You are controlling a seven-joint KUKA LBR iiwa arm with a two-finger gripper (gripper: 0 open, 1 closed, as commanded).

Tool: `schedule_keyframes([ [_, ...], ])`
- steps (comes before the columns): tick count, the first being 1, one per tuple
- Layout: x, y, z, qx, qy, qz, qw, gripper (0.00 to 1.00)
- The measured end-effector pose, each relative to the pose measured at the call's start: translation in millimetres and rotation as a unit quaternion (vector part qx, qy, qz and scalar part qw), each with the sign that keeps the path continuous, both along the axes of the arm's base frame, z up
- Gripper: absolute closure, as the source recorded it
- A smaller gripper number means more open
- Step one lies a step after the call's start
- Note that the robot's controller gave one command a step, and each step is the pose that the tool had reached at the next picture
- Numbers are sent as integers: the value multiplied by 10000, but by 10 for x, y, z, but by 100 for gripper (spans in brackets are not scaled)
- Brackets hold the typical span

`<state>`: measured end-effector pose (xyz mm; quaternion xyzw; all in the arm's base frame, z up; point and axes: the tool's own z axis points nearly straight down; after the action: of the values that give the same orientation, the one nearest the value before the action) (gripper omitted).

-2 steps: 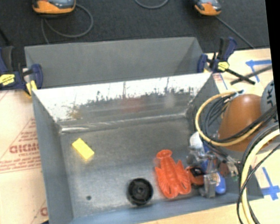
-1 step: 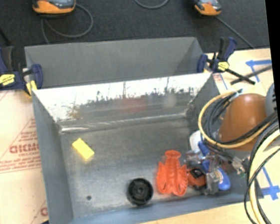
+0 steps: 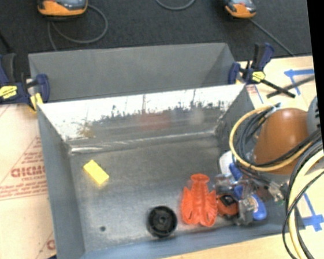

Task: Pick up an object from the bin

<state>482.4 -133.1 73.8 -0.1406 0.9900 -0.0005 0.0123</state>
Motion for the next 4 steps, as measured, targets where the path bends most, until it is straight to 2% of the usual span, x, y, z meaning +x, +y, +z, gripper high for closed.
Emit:
schedule_keyframes([
  [1,5,3,8,0,7,0,10000,100],
  [2,-10,8,81,5,59,7,10000,100],
  [3,-43,-6,291,-4,129,5,9999,100],
  [4,-37,-19,460,-19,125,-2,9999,100],
])
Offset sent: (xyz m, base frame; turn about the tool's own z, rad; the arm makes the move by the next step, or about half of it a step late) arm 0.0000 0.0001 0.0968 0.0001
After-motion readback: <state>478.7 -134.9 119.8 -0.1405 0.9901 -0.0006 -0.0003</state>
